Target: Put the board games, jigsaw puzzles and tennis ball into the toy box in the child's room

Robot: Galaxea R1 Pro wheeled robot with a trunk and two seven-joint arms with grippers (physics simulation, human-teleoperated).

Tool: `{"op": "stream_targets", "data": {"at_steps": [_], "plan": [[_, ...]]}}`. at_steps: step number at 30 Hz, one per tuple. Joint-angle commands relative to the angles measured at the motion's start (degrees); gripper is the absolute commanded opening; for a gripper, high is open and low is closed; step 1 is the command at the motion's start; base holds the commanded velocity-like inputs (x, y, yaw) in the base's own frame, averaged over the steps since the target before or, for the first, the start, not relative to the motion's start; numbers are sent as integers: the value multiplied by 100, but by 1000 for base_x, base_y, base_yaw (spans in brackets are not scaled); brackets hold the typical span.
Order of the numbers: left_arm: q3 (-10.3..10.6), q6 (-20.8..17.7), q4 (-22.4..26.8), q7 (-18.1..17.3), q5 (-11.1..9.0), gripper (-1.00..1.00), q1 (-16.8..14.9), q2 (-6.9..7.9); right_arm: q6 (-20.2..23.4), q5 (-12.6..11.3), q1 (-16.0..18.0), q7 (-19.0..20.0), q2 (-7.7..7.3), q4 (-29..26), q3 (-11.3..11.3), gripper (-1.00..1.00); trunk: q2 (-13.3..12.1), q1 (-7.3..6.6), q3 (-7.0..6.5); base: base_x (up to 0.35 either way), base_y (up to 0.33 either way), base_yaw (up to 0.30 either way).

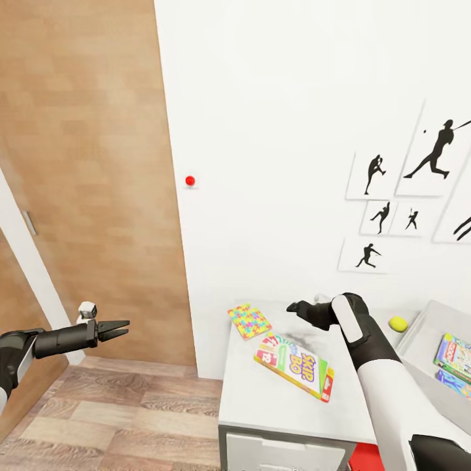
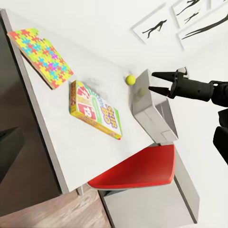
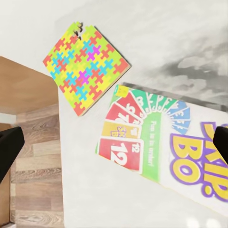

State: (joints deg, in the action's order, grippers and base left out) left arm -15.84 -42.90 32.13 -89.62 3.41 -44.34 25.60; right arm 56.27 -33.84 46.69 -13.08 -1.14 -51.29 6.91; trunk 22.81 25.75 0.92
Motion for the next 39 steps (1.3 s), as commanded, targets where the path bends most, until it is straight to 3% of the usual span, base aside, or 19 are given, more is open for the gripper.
{"op": "stream_targets", "data": {"at_steps": [1, 39], "plan": [[-15, -60, 2, -38, 37, 100, -5, -2, 16, -61, 3, -54, 0, 1, 3, 100, 11, 3, 19, 0, 0, 0], [-18, -60, -1, -38, 37, 100, -5, -6, 7, -57, 14, -54, -18, 145, -30, 100, 11, 3, 378, 67, 0, 0]]}}
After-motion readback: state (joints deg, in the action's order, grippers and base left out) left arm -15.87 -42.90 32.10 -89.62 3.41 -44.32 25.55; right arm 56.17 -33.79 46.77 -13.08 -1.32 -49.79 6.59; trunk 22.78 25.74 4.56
